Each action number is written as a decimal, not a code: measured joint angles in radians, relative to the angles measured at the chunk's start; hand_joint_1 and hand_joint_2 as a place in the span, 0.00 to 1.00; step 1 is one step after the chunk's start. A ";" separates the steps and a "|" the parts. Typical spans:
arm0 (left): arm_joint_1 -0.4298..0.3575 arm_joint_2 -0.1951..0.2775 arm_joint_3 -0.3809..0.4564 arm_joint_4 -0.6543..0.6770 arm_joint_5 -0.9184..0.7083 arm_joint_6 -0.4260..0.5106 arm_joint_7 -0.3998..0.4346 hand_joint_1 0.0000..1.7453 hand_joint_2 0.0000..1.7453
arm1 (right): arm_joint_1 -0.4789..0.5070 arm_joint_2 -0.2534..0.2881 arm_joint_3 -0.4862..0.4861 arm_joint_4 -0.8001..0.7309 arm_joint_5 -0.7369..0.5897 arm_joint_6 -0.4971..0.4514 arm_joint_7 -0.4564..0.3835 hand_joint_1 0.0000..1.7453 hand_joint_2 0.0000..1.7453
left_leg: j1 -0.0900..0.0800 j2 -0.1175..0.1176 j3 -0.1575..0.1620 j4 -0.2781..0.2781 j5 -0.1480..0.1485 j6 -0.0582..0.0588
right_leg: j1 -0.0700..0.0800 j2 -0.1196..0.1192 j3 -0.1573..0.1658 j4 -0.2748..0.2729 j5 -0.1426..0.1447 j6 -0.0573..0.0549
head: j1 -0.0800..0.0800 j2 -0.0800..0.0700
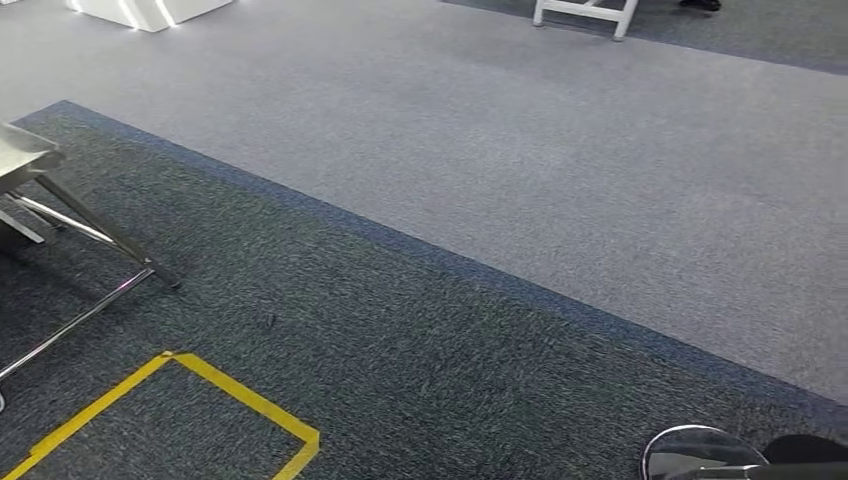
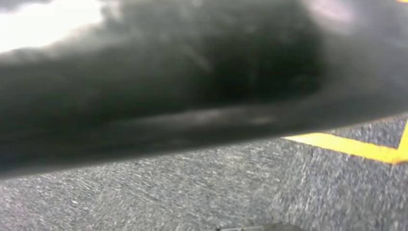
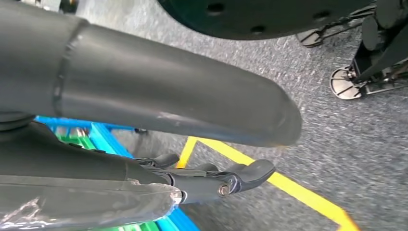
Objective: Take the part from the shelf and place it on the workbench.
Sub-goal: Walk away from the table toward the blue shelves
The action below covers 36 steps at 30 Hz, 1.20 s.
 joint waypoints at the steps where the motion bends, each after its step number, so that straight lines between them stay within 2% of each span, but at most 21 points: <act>1: -0.004 0.006 0.003 0.012 -0.003 0.004 -0.002 0.00 0.00 | 0.005 0.000 0.011 -0.003 -0.016 -0.005 0.005 0.00 0.00 | -0.001 -0.005 0.015 -0.046 0.041 0.005 | 0.002 0.013 0.002 0.001 0.000 0.000 | 0.000 0.000; 3: -0.014 0.018 0.006 0.034 -0.008 0.012 -0.007 0.00 0.00 | 0.017 0.002 0.034 -0.010 -0.055 -0.016 0.018 0.00 0.00 | -0.004 -0.044 0.057 -0.160 0.110 0.021 | 0.004 0.037 0.002 0.003 -0.001 0.001 | 0.001 0.000; 5: -0.023 0.030 0.009 0.053 -0.013 0.022 -0.014 0.00 0.00 | 0.030 0.003 0.069 -0.024 -0.108 -0.028 0.039 0.00 0.00 | -0.007 -0.080 0.081 -0.227 0.124 0.030 | 0.002 0.056 -0.005 0.006 0.001 0.009 | 0.001 0.000; 6: -0.027 0.035 0.010 0.062 -0.014 0.026 -0.018 0.00 0.00 | 0.040 0.003 0.093 -0.033 -0.135 -0.033 0.051 0.00 0.00 | -0.008 -0.083 0.084 -0.236 0.120 0.032 | 0.000 0.064 -0.011 0.006 0.002 0.015 | 0.001 0.000; 8: -0.034 0.042 0.011 0.078 -0.017 0.030 -0.023 0.00 0.00 | 0.063 0.004 0.142 -0.054 -0.177 -0.042 0.070 0.00 0.00 | -0.008 -0.064 0.090 -0.254 0.124 0.035 | -0.005 0.072 -0.021 0.005 0.003 0.029 | 0.001 0.000; 9: -0.038 0.045 0.011 0.084 -0.019 0.032 -0.025 0.00 0.00 | 0.073 0.004 0.163 -0.064 -0.190 -0.045 0.076 0.00 0.00 | -0.006 -0.054 0.093 -0.262 0.129 0.039 | -0.004 0.057 -0.031 0.019 -0.008 0.033 | 0.002 0.000; 12: -0.041 0.053 0.013 0.102 -0.023 0.037 -0.028 0.00 0.00 | 0.093 0.006 0.216 -0.096 -0.218 -0.053 0.094 0.00 0.00 | -0.004 -0.010 0.095 -0.273 0.136 0.044 | -0.005 -0.021 -0.109 0.182 -0.104 0.044 | 0.008 0.000; 13: -0.041 0.054 0.014 0.107 -0.024 0.038 -0.028 0.00 0.00 | 0.099 0.007 0.233 -0.107 -0.227 -0.054 0.100 0.00 0.00 | -0.004 0.007 0.094 -0.273 0.135 0.044 | -0.007 -0.034 -0.138 0.244 -0.132 0.049 | 0.008 0.000; 14: -0.041 0.056 0.014 0.113 -0.025 0.039 -0.028 0.00 0.00 | 0.105 0.008 0.247 -0.116 -0.234 -0.055 0.105 0.00 0.00 | -0.005 0.022 0.094 -0.273 0.134 0.043 | -0.009 -0.040 -0.153 0.278 -0.142 0.053 | 0.008 0.000; 15: -0.042 0.057 0.015 0.117 -0.025 0.039 -0.028 0.00 0.00 | 0.110 0.009 0.259 -0.125 -0.240 -0.056 0.110 0.00 0.00 | -0.004 0.037 0.094 -0.272 0.133 0.042 | -0.011 -0.044 -0.150 0.277 -0.134 0.057 | 0.008 0.000; 16: -0.044 0.058 0.015 0.121 -0.025 0.040 -0.028 0.00 0.00 | 0.116 0.010 0.269 -0.133 -0.245 -0.056 0.114 0.00 0.00 | -0.004 0.049 0.095 -0.272 0.132 0.040 | -0.013 -0.051 -0.124 0.235 -0.108 0.059 | 0.008 0.000; 19: -0.048 0.062 0.017 0.129 -0.025 0.041 -0.028 0.00 0.00 | 0.128 0.015 0.291 -0.155 -0.252 -0.057 0.119 0.00 0.00 | -0.006 0.079 0.102 -0.268 0.124 0.024 | -0.015 -0.100 -0.007 0.034 -0.030 0.057 | 0.007 0.000; 21: -0.051 0.066 0.020 0.131 -0.025 0.042 -0.028 0.00 0.00 | 0.132 0.017 0.303 -0.165 -0.253 -0.058 0.120 0.00 0.00 | -0.007 0.093 0.109 -0.265 0.118 0.010 | -0.011 -0.107 0.010 -0.006 -0.023 0.044 | 0.003 0.000; 23: -0.056 0.067 0.022 0.134 -0.026 0.042 -0.028 0.00 0.00 | 0.137 0.019 0.310 -0.170 -0.254 -0.058 0.121 0.00 0.00 | -0.002 0.101 0.114 -0.262 0.113 -0.002 | -0.009 -0.086 0.009 -0.006 -0.021 0.030 | -0.001 0.000; 25: -0.058 0.068 0.022 0.136 -0.027 0.042 -0.029 0.00 0.00 | 0.142 0.022 0.316 -0.177 -0.257 -0.058 0.124 0.00 0.00 | 0.003 0.069 0.103 -0.224 0.078 -0.011 | -0.010 -0.069 0.013 -0.007 -0.015 0.018 | -0.003 0.000; 27: -0.056 0.070 0.024 0.139 -0.028 0.042 -0.030 0.00 0.00 | 0.146 0.024 0.325 -0.188 -0.263 -0.055 0.129 0.00 0.00 | 0.004 0.021 0.054 -0.107 0.007 -0.012 | -0.009 -0.049 0.014 -0.008 -0.012 0.011 | -0.004 0.000; 29: -0.051 0.070 0.025 0.141 -0.029 0.042 -0.030 0.00 0.00 | 0.151 0.024 0.335 -0.201 -0.268 -0.051 0.136 0.00 0.00 | 0.002 0.004 -0.001 0.009 -0.034 -0.008 | -0.004 -0.023 0.014 -0.007 -0.011 0.008 | -0.004 0.000; 30: -0.049 0.070 0.027 0.141 -0.029 0.041 -0.030 0.00 0.00 | 0.153 0.024 0.340 -0.206 -0.270 -0.050 0.140 0.00 0.00 | 0.000 0.001 -0.012 0.024 -0.025 -0.003 | -0.001 -0.008 0.015 -0.007 -0.011 0.007 | -0.004 0.000; 32: -0.048 0.070 0.029 0.141 -0.029 0.041 -0.030 0.00 0.00 | 0.157 0.025 0.348 -0.215 -0.272 -0.047 0.145 0.00 0.00 | -0.005 -0.015 0.012 -0.050 0.045 0.010 | 0.003 0.022 0.020 -0.007 -0.012 0.006 | -0.004 0.000; 34: -0.046 0.073 0.032 0.141 -0.029 0.041 -0.030 0.00 0.00 | 0.158 0.025 0.355 -0.223 -0.272 -0.043 0.147 0.00 0.00 | -0.009 -0.072 0.053 -0.170 0.114 0.026 | 0.004 0.047 0.017 -0.005 -0.013 0.008 | -0.003 0.000; 36: -0.046 0.075 0.036 0.141 -0.029 0.040 -0.030 0.00 0.00 | 0.159 0.026 0.360 -0.231 -0.268 -0.036 0.147 0.00 0.00 | -0.011 -0.110 0.072 -0.231 0.127 0.031 | 0.001 0.071 0.005 -0.001 -0.013 0.017 | -0.004 0.000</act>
